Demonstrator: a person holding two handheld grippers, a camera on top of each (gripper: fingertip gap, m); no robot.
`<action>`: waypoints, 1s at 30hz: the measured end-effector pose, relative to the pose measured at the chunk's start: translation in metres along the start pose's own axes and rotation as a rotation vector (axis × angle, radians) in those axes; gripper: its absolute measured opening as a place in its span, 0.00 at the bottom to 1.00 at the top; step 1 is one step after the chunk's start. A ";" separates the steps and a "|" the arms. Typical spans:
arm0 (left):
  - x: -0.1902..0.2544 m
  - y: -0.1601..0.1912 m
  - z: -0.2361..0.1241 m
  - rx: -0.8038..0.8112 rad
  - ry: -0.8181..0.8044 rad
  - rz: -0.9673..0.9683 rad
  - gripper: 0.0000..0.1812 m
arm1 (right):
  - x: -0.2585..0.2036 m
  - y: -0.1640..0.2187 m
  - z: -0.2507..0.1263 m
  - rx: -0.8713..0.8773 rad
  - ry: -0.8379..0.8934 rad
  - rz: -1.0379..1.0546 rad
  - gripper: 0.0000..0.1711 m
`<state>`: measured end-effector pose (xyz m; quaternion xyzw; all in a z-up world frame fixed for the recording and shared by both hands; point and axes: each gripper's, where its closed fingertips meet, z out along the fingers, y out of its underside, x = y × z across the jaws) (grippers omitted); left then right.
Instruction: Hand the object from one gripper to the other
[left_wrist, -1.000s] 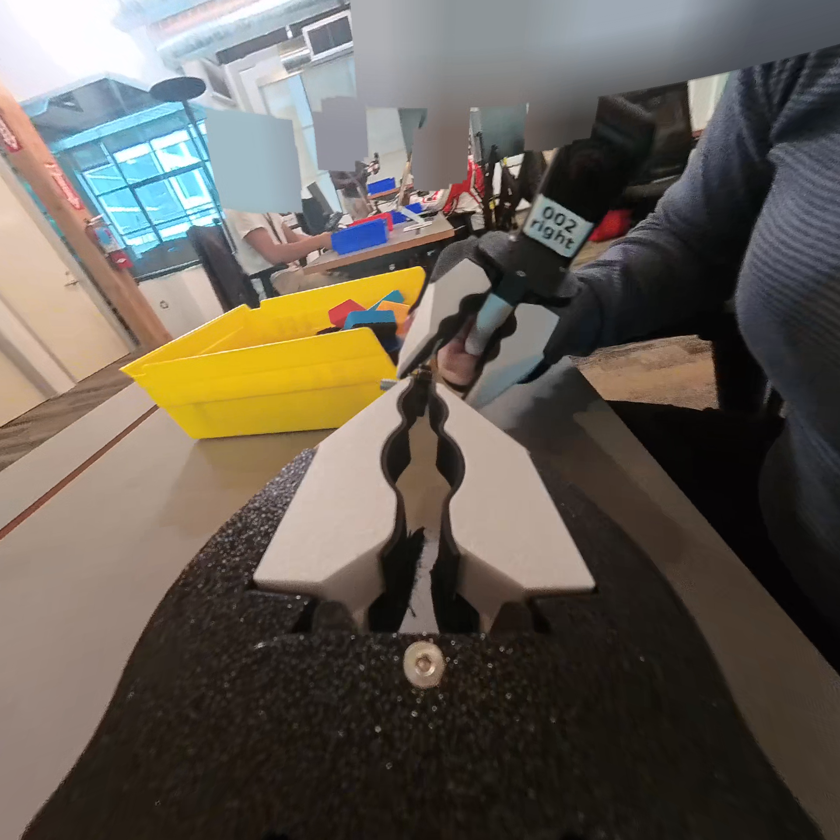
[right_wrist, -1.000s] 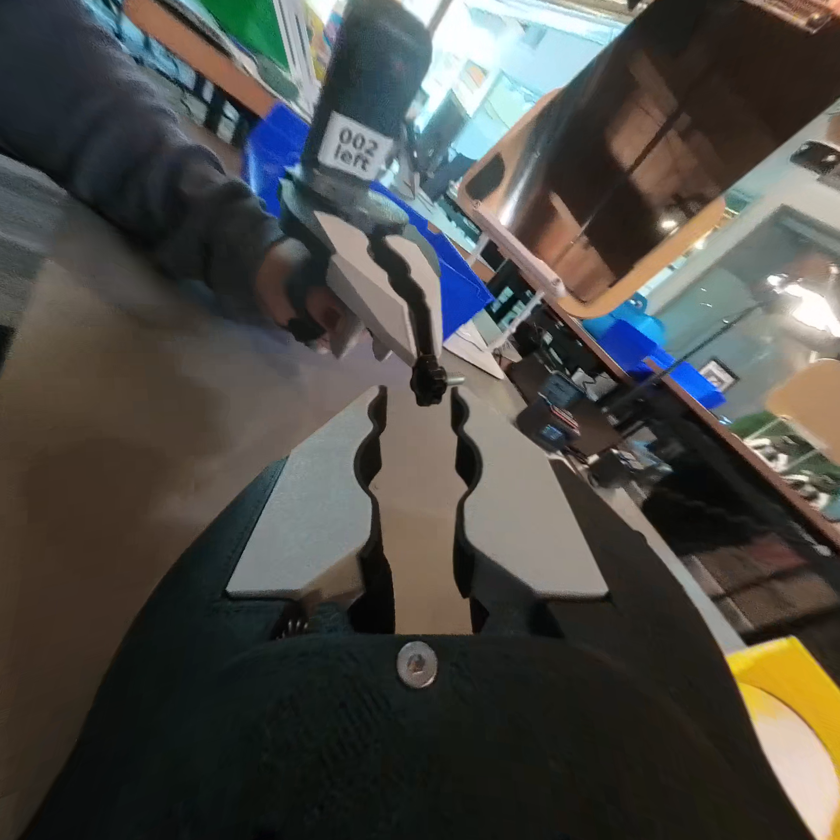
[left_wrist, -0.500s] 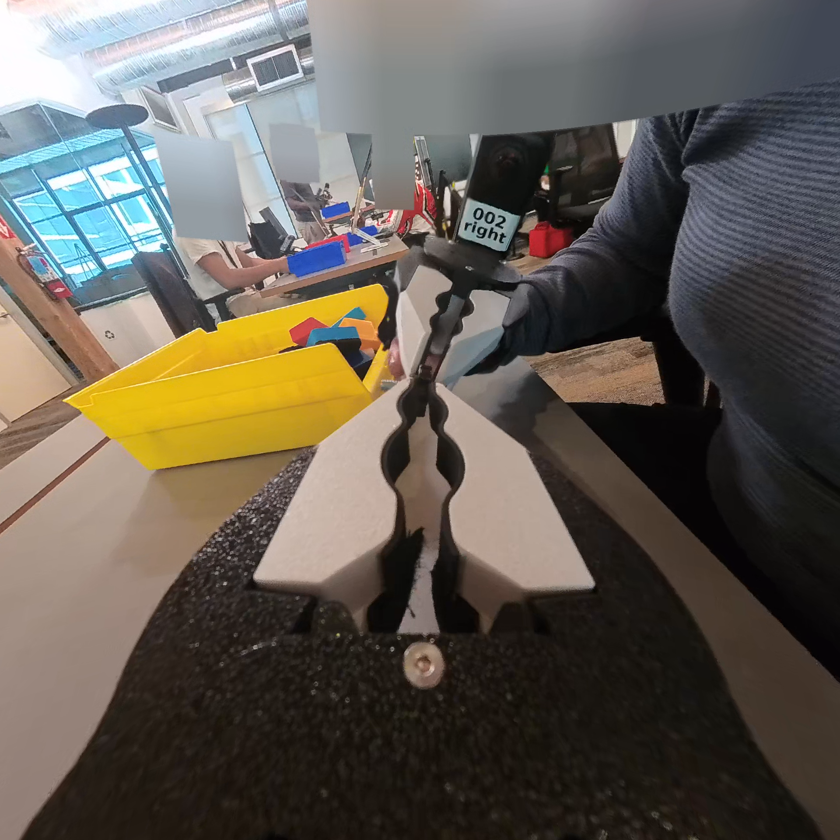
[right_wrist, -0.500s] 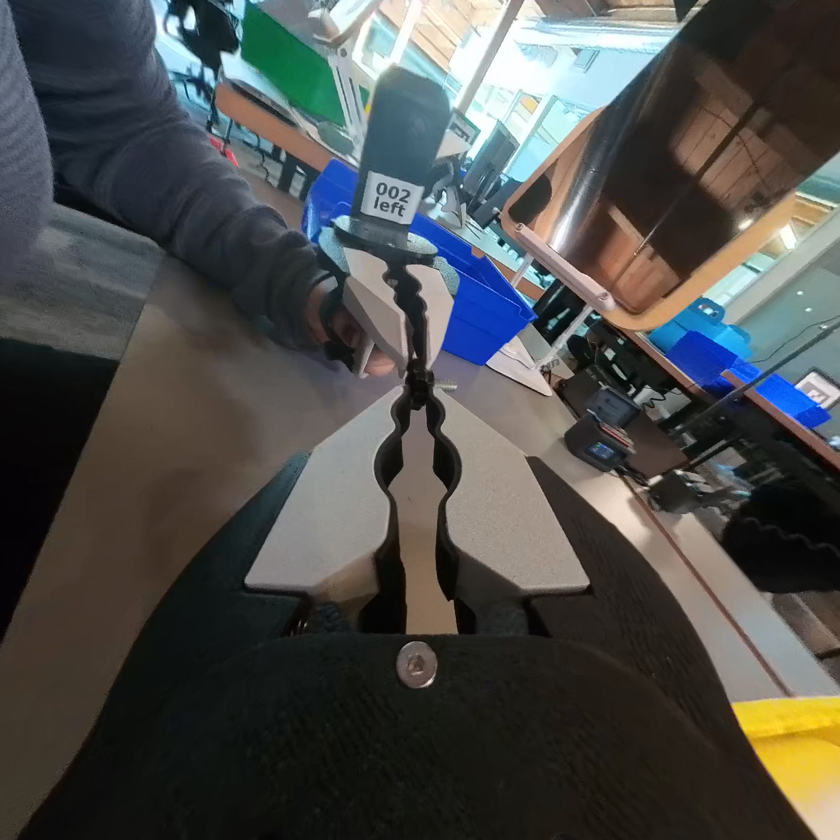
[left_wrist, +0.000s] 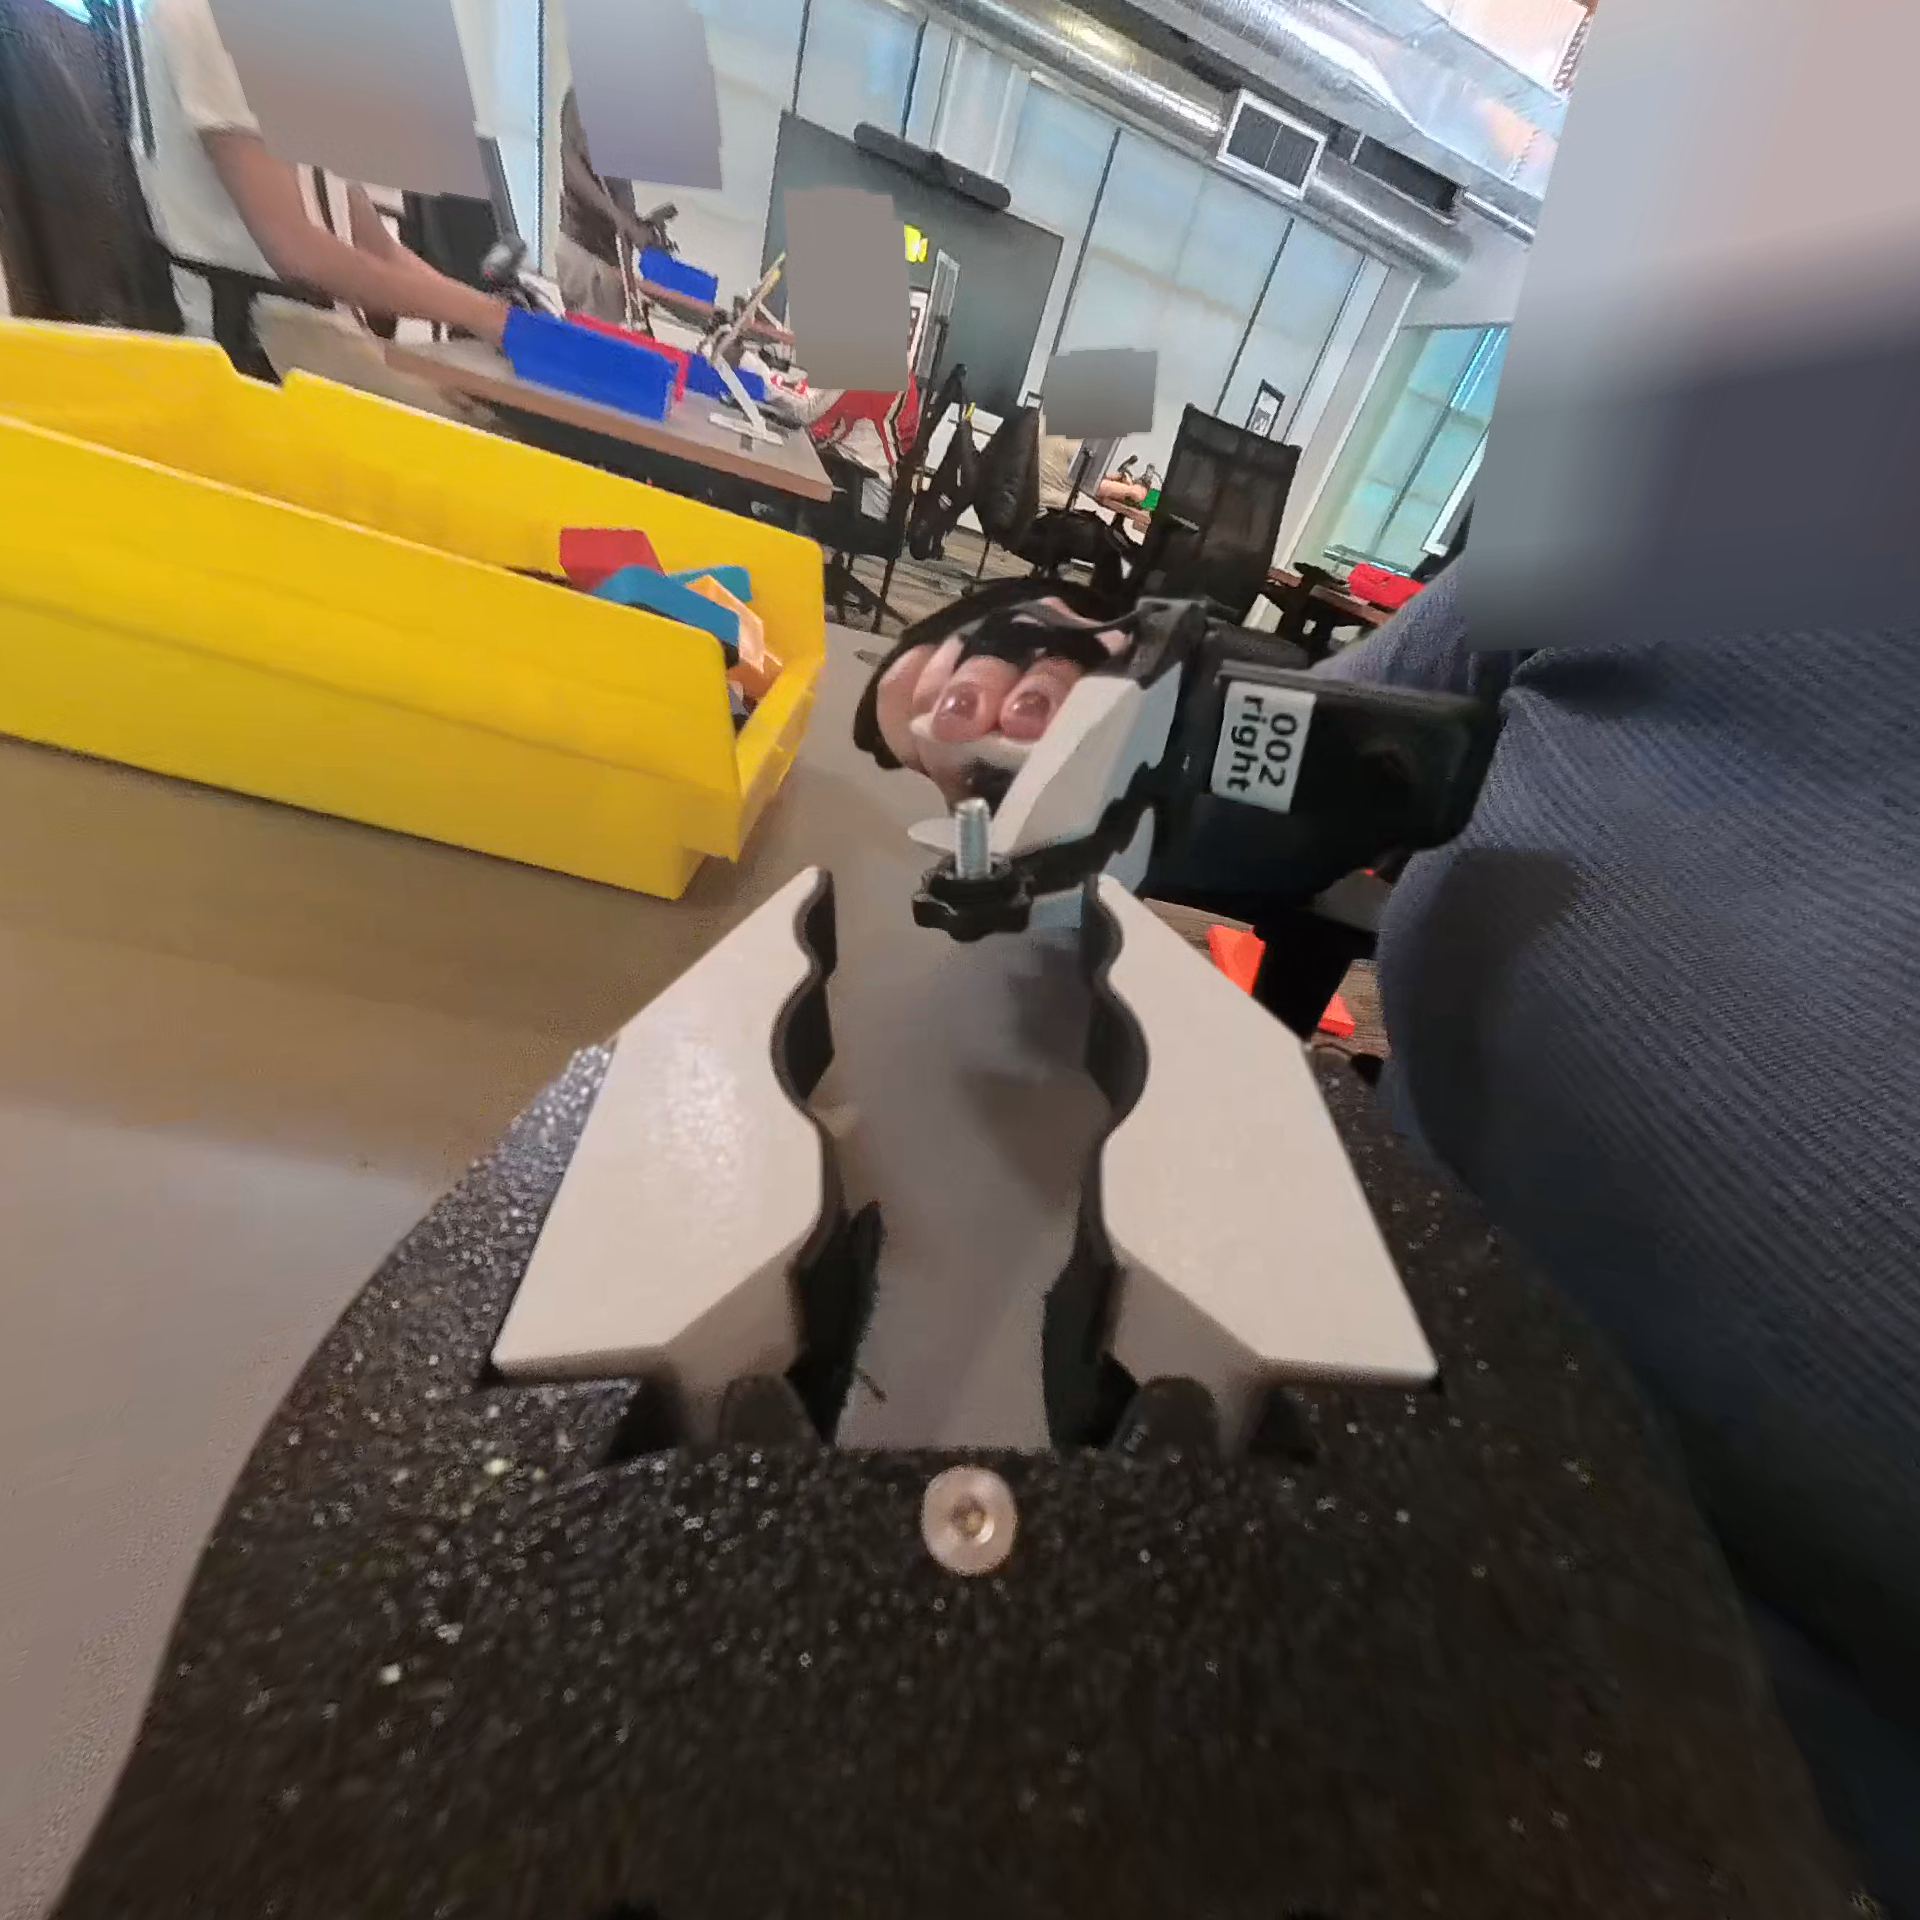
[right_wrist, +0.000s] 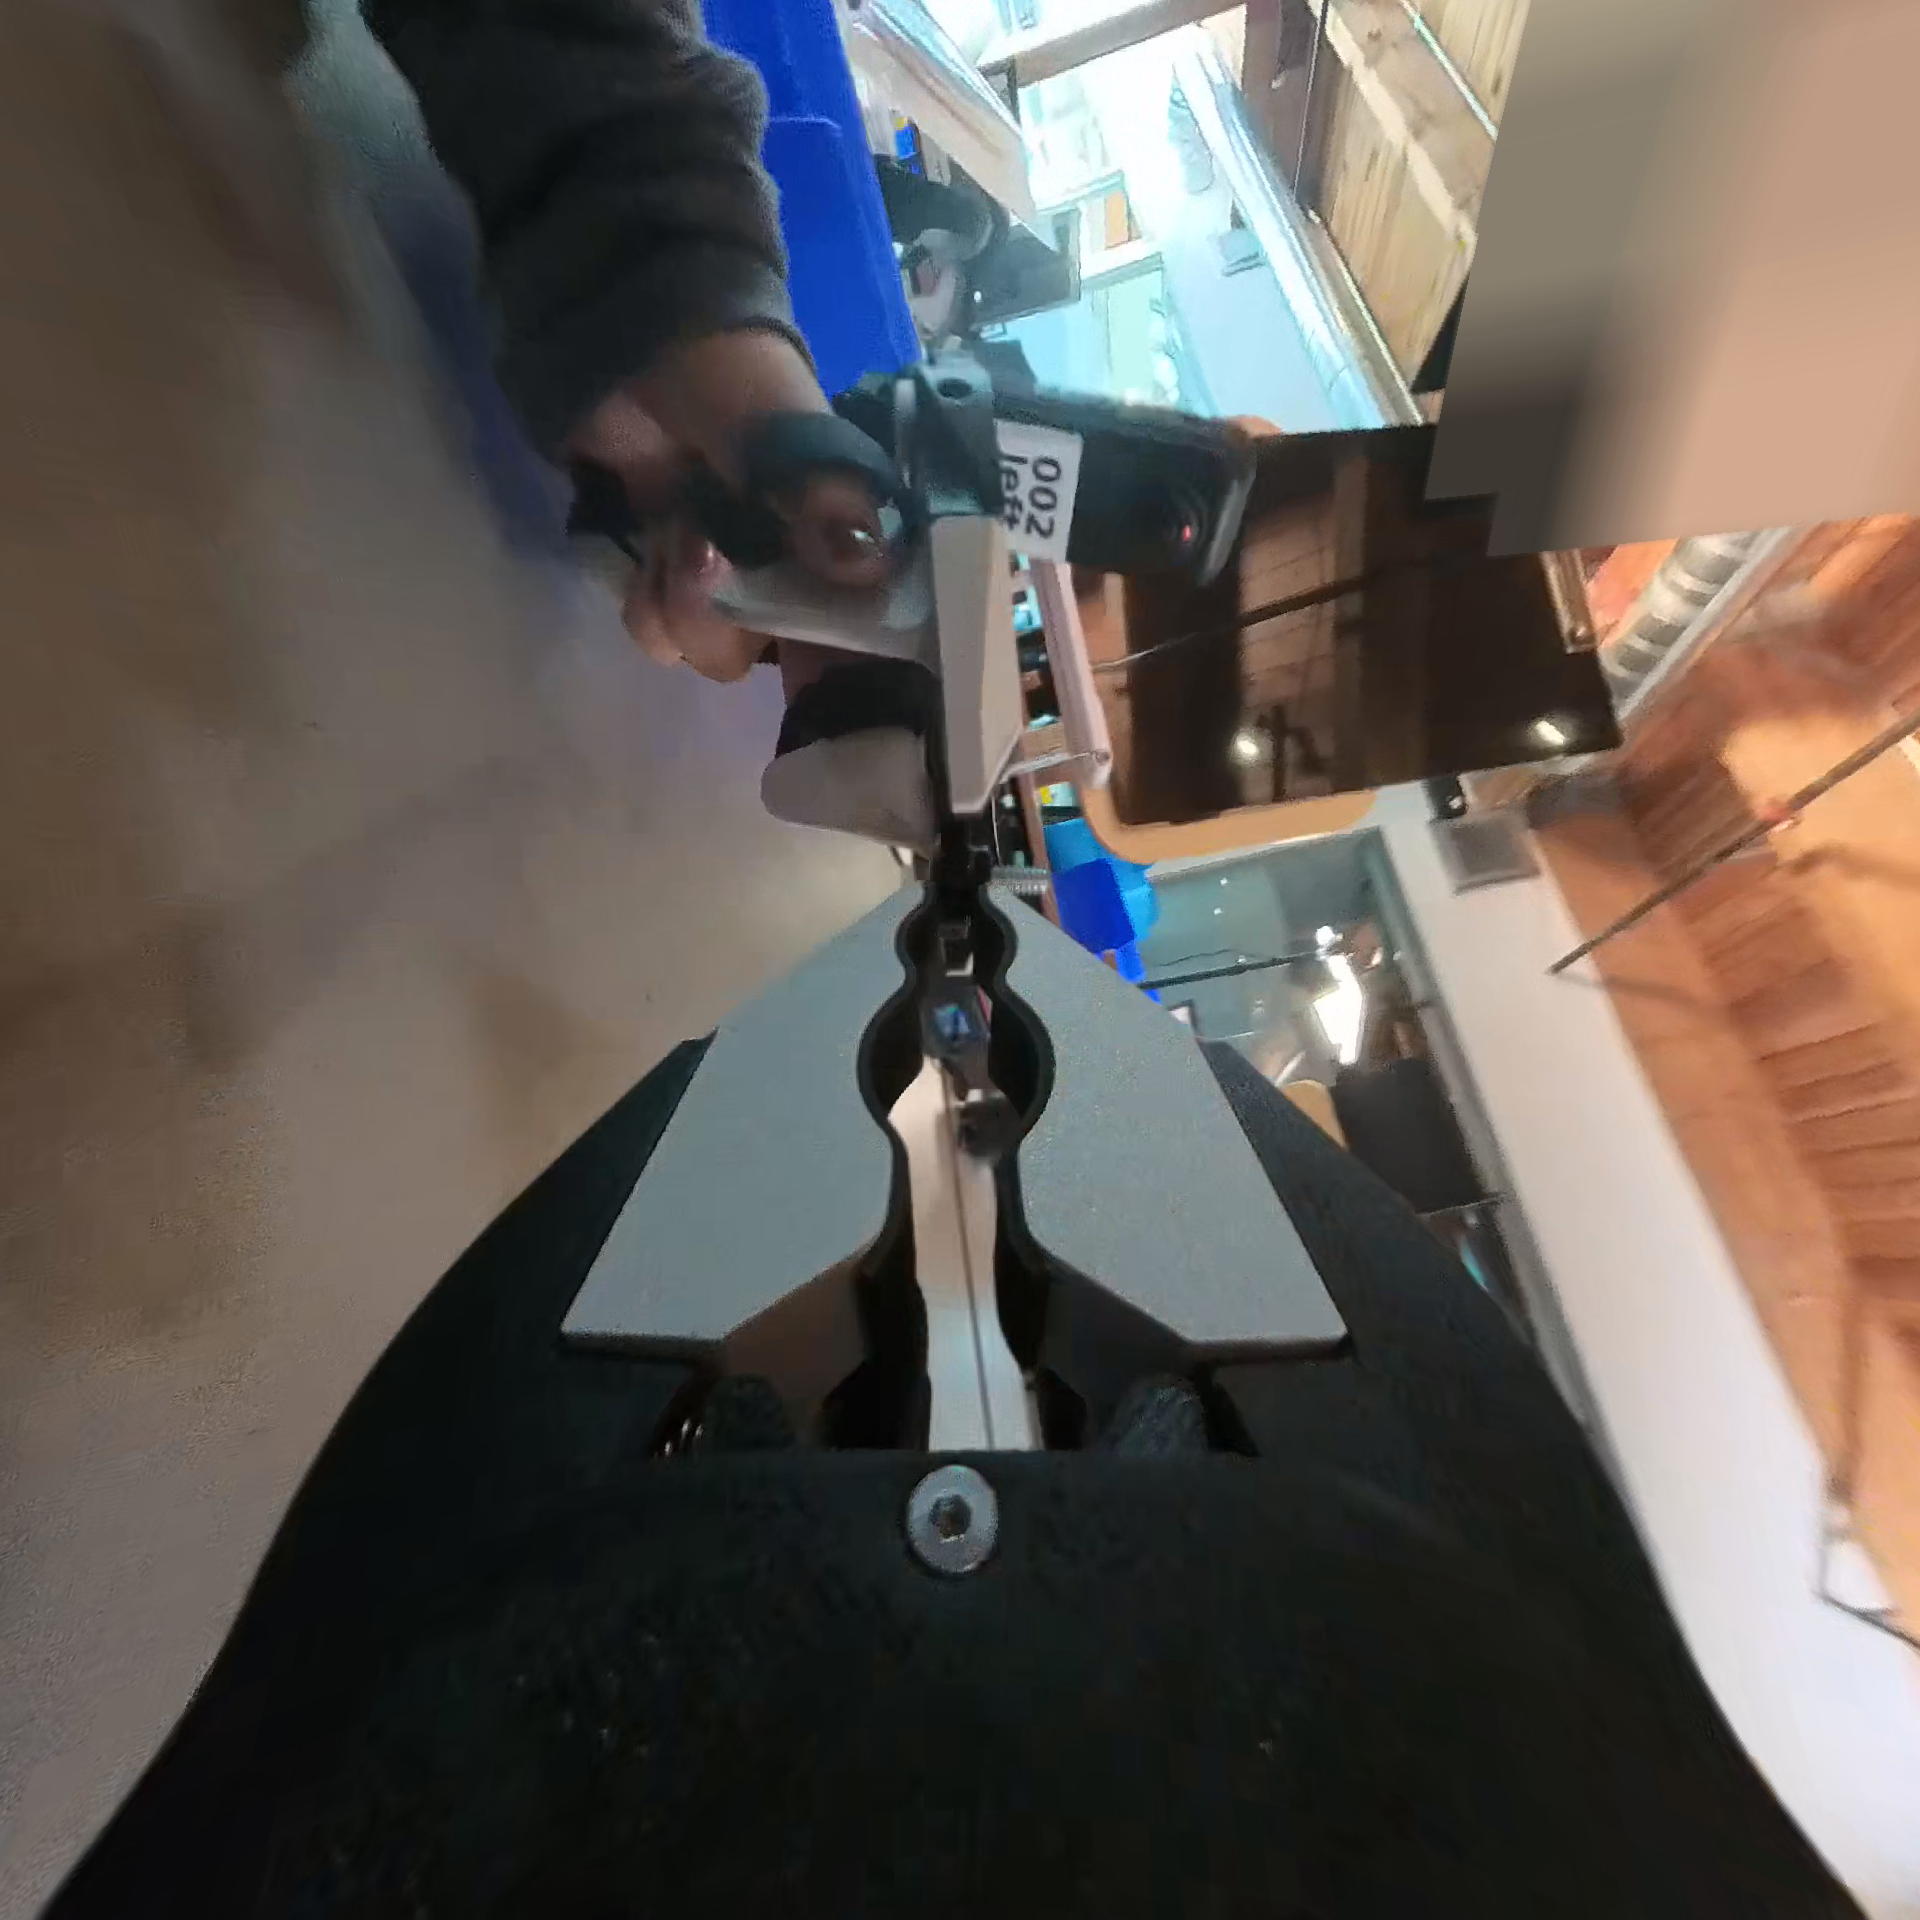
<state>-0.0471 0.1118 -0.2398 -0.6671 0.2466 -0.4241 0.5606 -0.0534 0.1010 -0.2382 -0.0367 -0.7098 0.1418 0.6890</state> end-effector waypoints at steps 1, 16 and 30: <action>0.001 0.002 0.002 -0.010 0.010 -0.018 0.24 | -0.002 -0.001 0.000 0.000 -0.001 -0.028 0.02; -0.006 0.006 -0.004 -0.015 -0.033 0.066 0.12 | -0.013 0.010 0.007 0.006 -0.122 0.422 0.19; -0.004 -0.004 -0.009 -0.099 -0.377 0.953 0.12 | 0.008 -0.002 0.013 0.248 -0.543 1.938 0.28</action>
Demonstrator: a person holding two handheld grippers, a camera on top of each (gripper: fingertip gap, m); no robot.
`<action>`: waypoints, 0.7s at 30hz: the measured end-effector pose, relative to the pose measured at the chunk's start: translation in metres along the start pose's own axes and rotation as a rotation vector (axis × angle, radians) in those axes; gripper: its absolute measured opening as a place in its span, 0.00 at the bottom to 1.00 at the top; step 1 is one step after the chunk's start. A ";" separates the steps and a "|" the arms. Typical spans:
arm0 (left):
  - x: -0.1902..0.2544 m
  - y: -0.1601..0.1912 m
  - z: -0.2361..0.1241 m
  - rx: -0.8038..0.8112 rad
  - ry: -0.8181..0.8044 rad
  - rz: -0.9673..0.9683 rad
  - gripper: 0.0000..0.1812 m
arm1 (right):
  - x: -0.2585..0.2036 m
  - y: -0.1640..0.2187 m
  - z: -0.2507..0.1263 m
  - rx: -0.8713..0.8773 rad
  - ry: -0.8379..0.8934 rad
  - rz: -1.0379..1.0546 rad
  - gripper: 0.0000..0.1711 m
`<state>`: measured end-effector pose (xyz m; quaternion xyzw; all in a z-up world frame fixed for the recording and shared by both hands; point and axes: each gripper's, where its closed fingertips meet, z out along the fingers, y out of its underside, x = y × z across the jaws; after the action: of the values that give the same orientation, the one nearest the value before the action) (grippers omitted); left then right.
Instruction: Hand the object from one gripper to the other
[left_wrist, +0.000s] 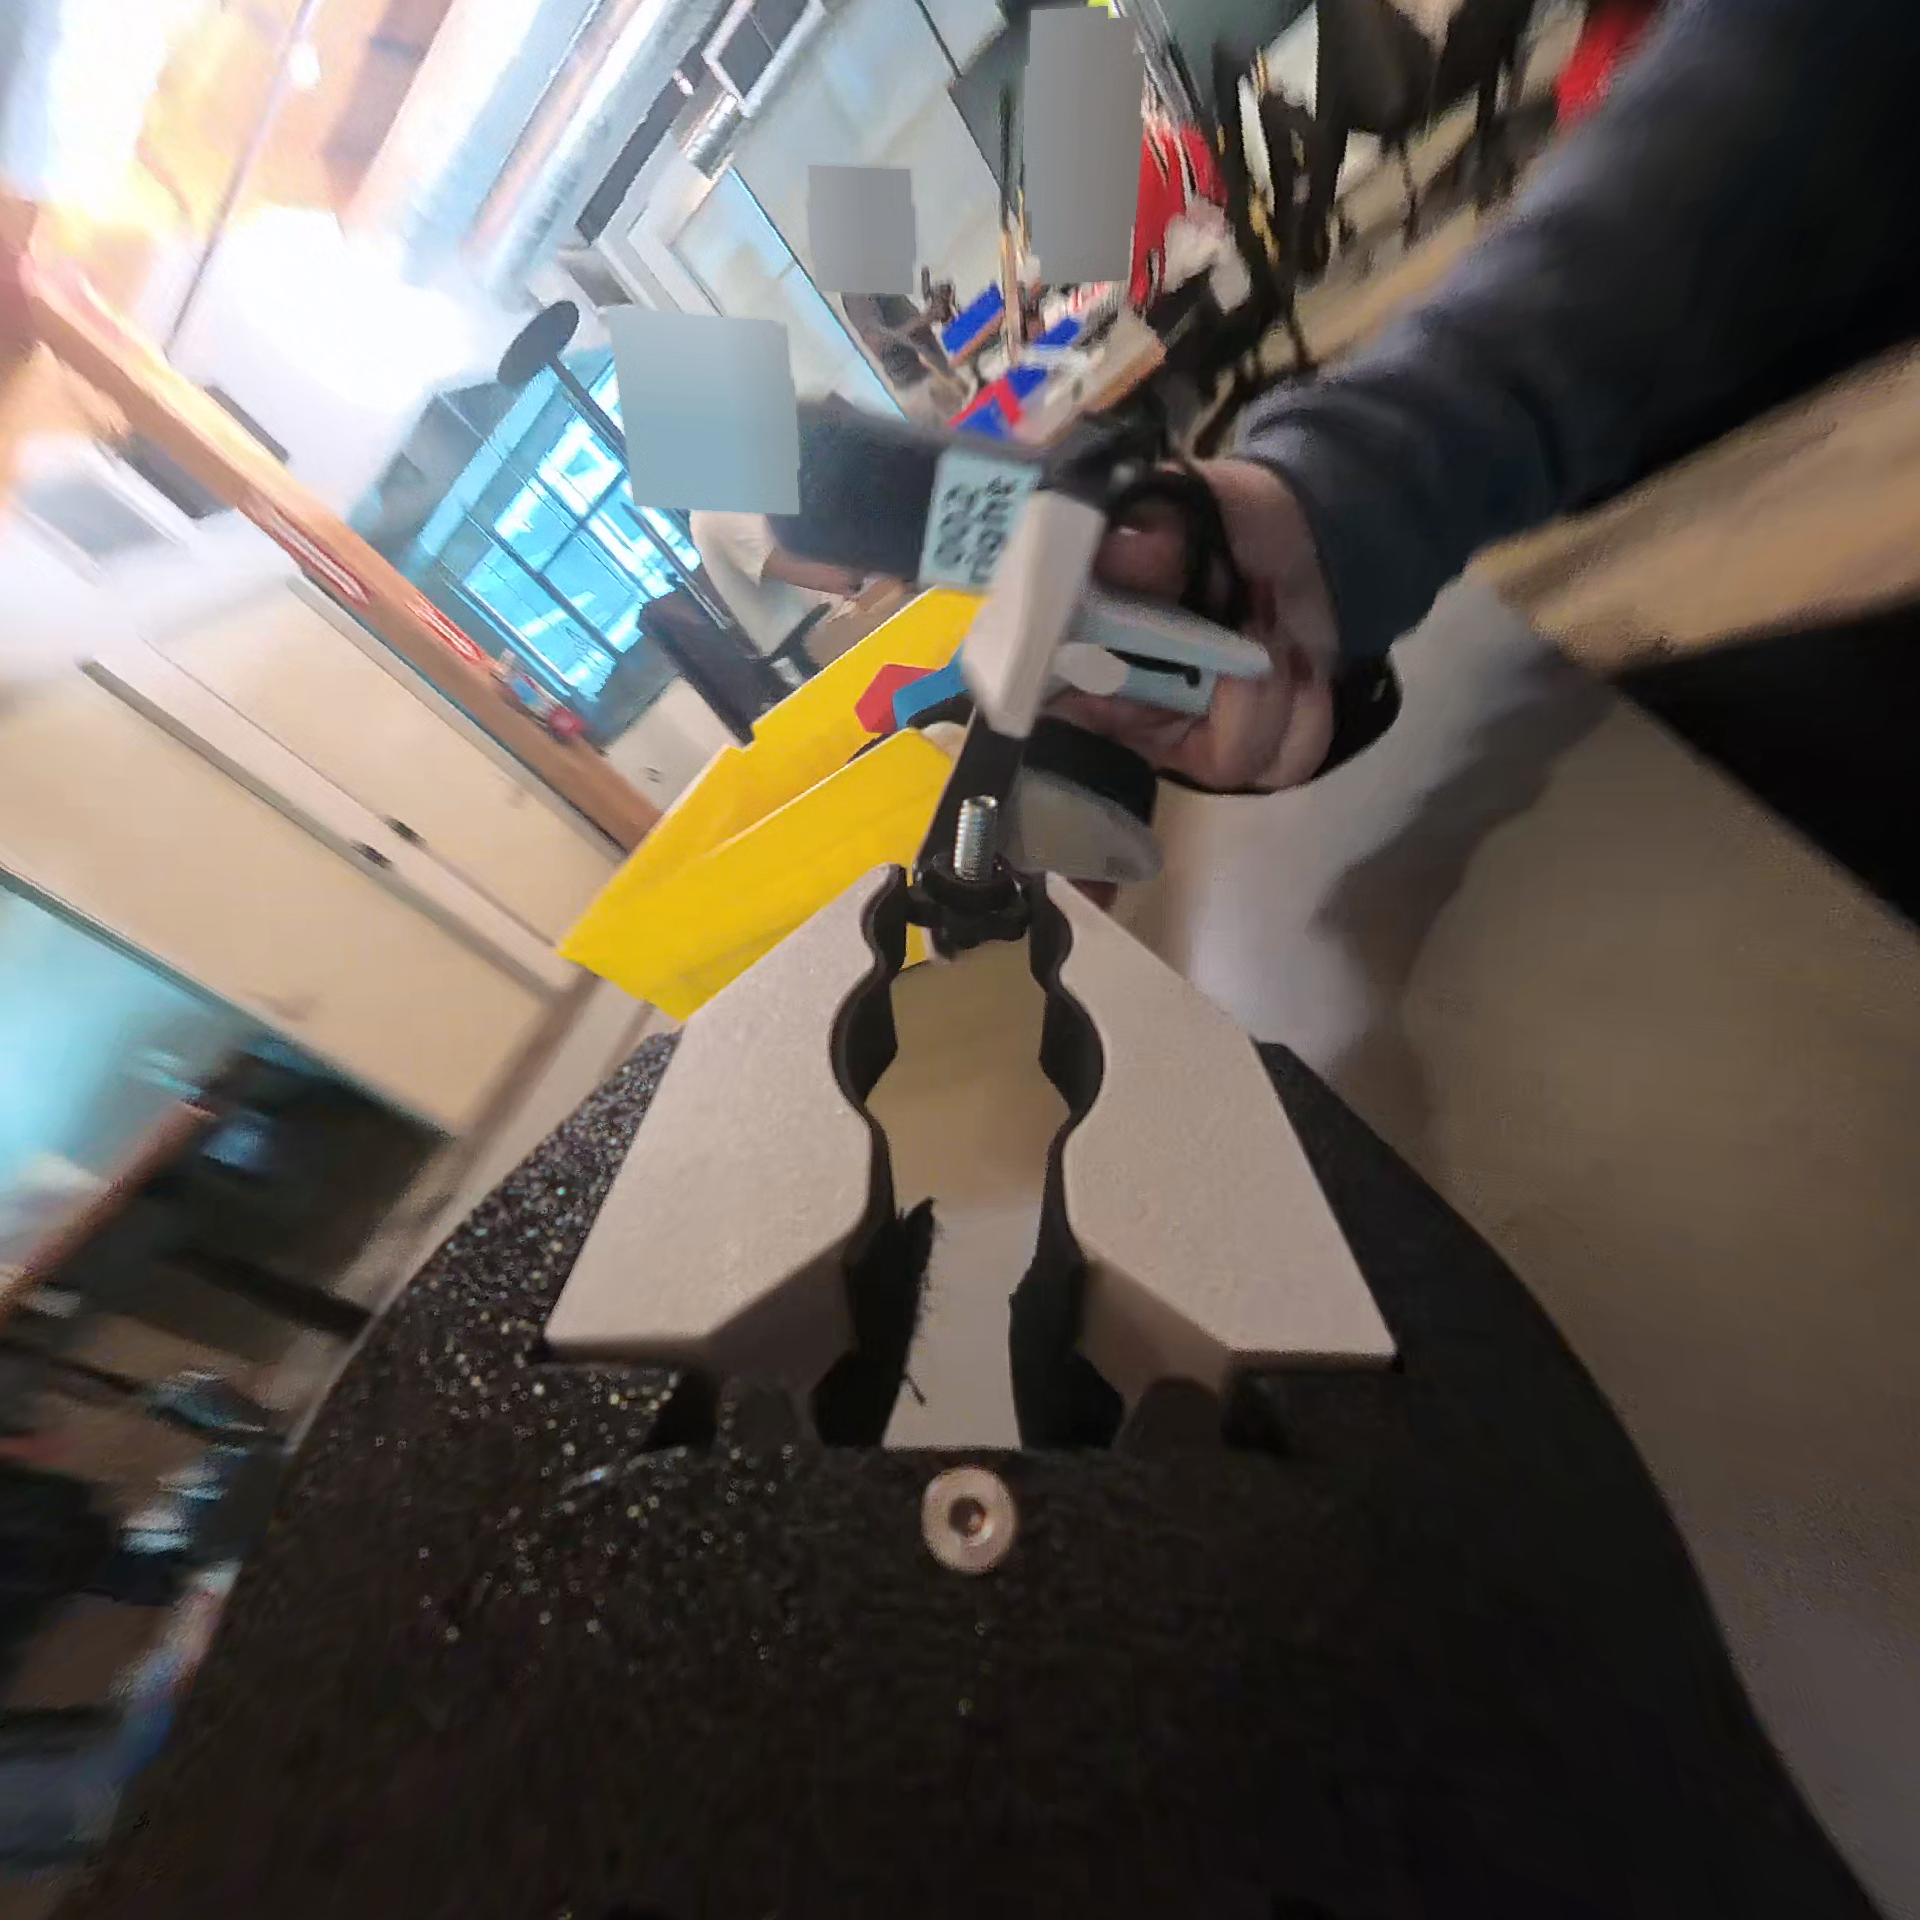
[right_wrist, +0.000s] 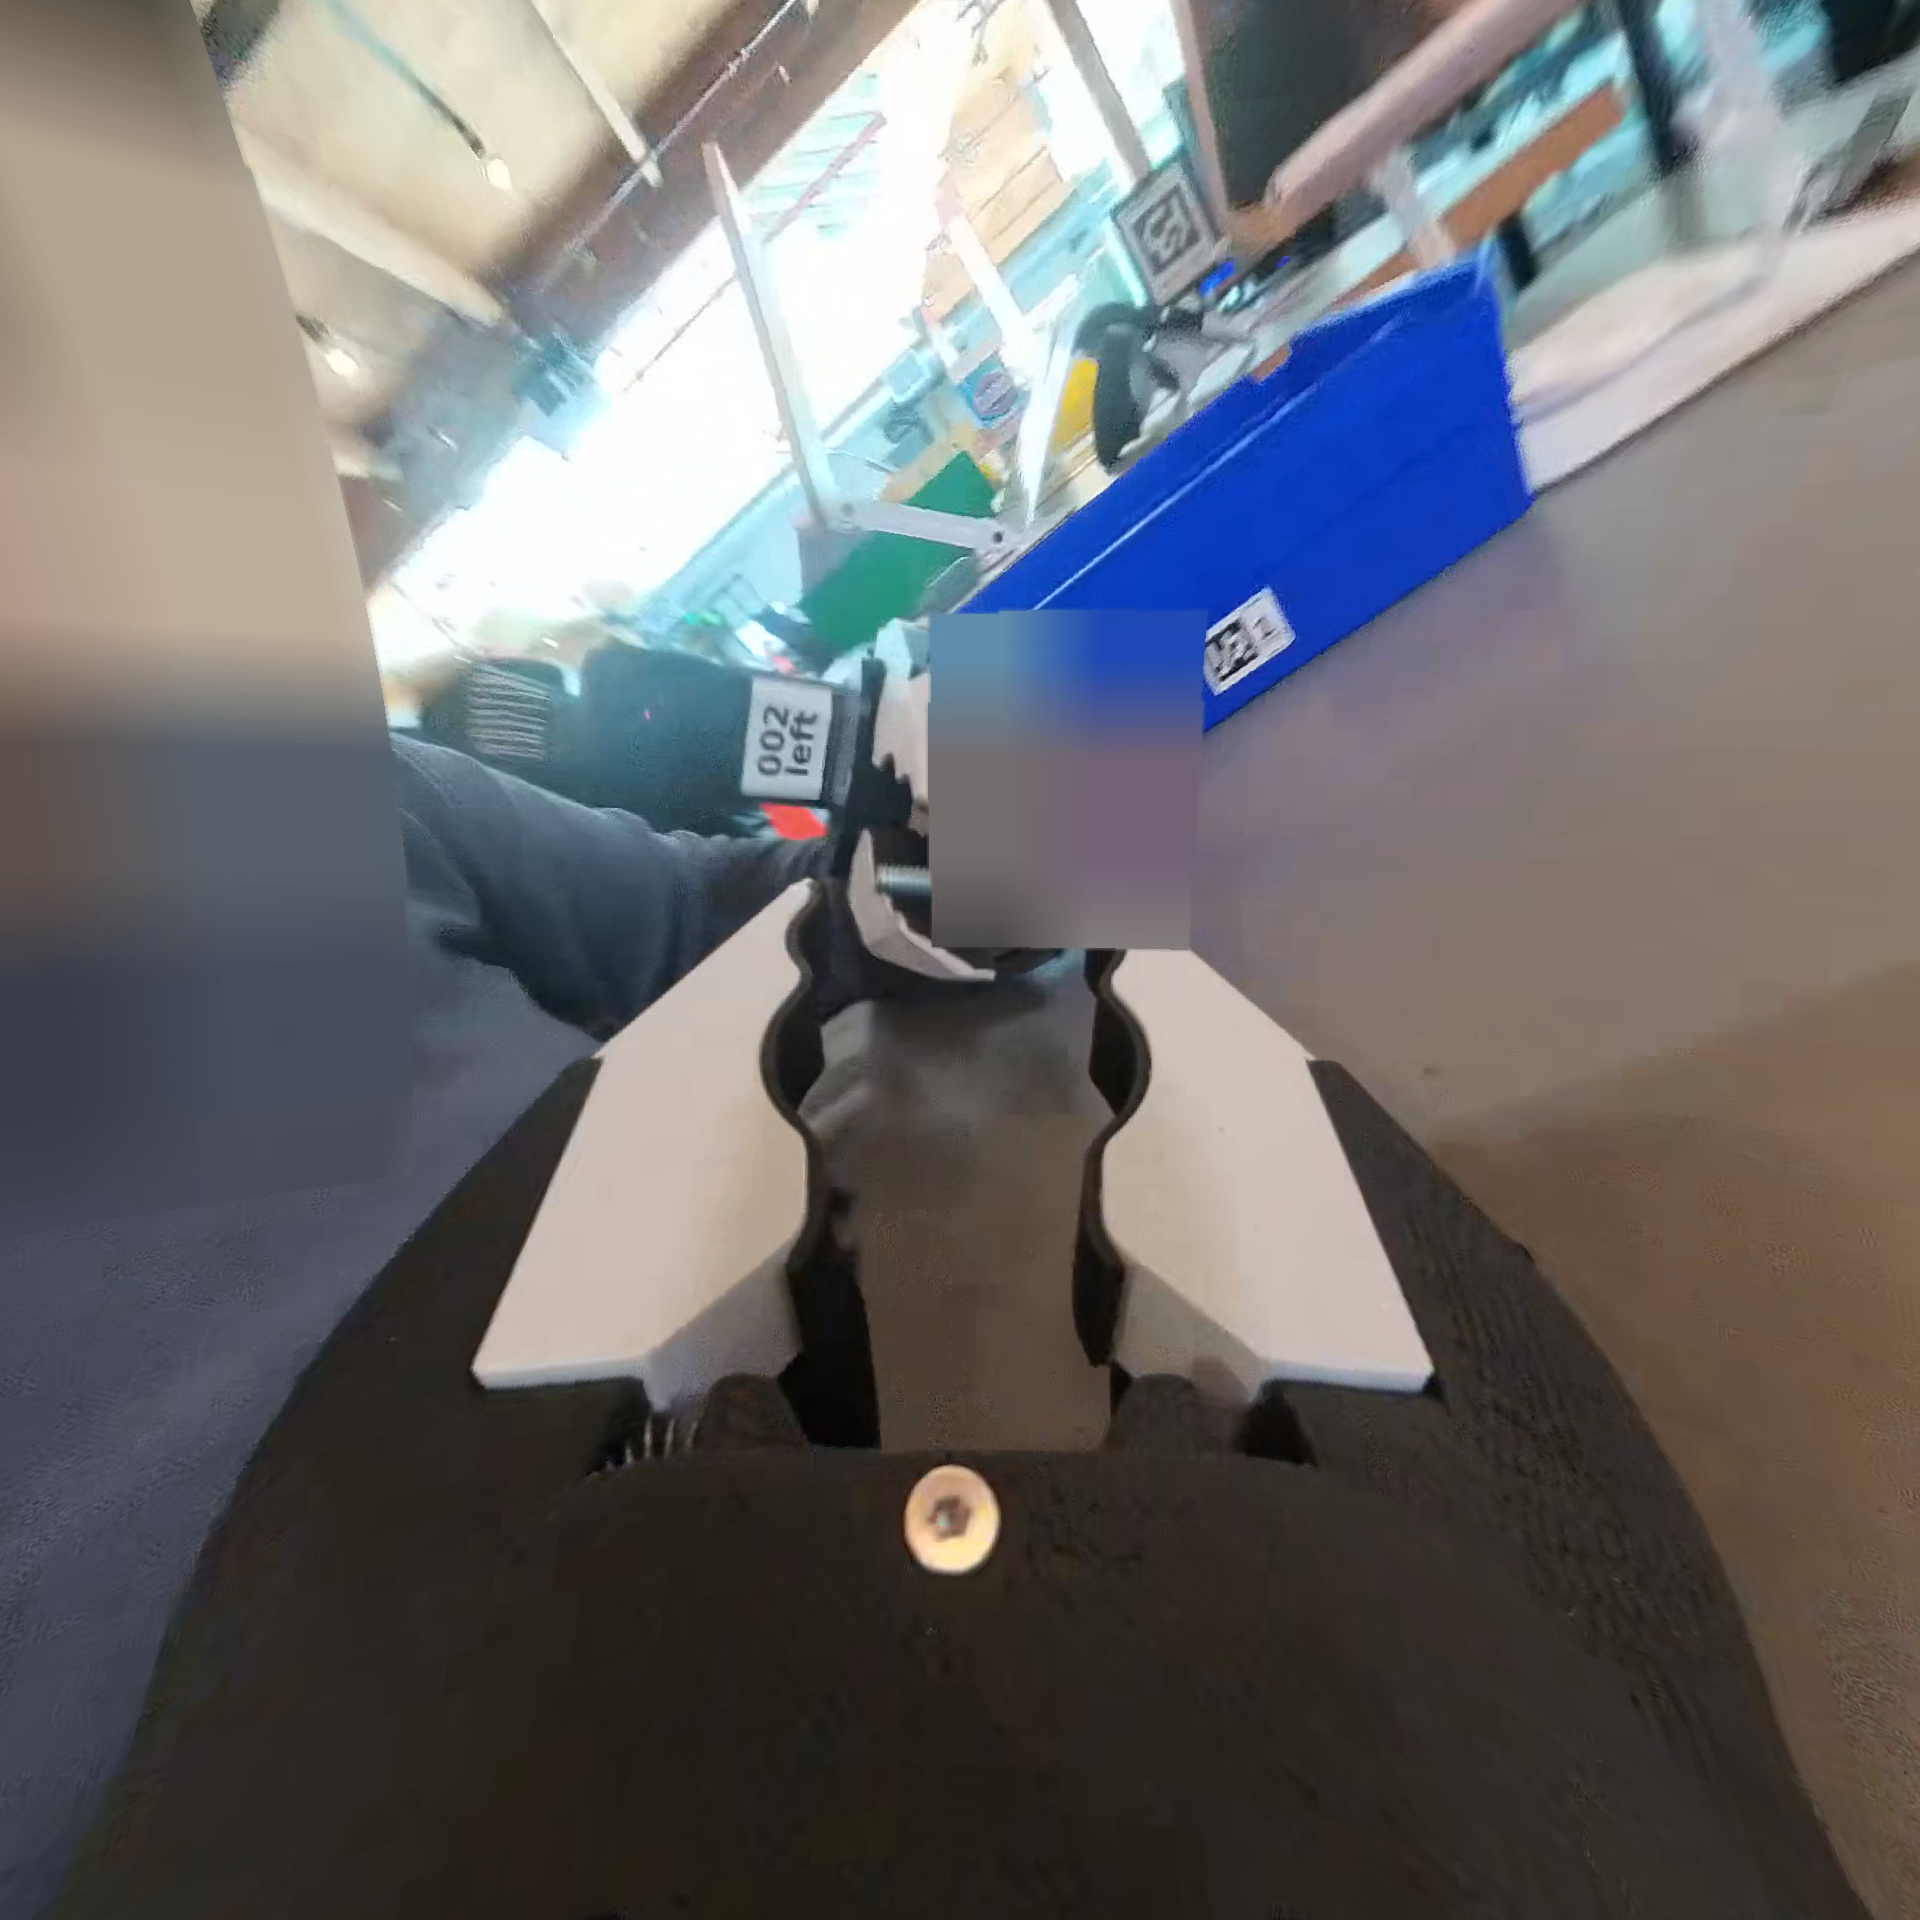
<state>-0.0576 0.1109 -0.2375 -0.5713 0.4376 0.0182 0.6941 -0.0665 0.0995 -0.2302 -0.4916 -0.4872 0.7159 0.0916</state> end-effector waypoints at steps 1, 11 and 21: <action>0.003 0.000 0.002 -0.011 -0.005 0.043 0.12 | -0.003 0.003 0.002 -0.006 -0.035 0.052 0.28; 0.010 -0.003 0.004 -0.014 -0.001 0.133 0.12 | -0.011 0.015 0.006 -0.068 -0.089 0.088 0.14; 0.005 0.000 0.005 -0.003 0.043 -0.113 0.12 | -0.002 0.012 0.003 -0.085 0.071 -0.237 0.13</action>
<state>-0.0515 0.1120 -0.2405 -0.5964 0.4197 -0.0326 0.6834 -0.0642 0.0903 -0.2380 -0.4590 -0.5684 0.6608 0.1717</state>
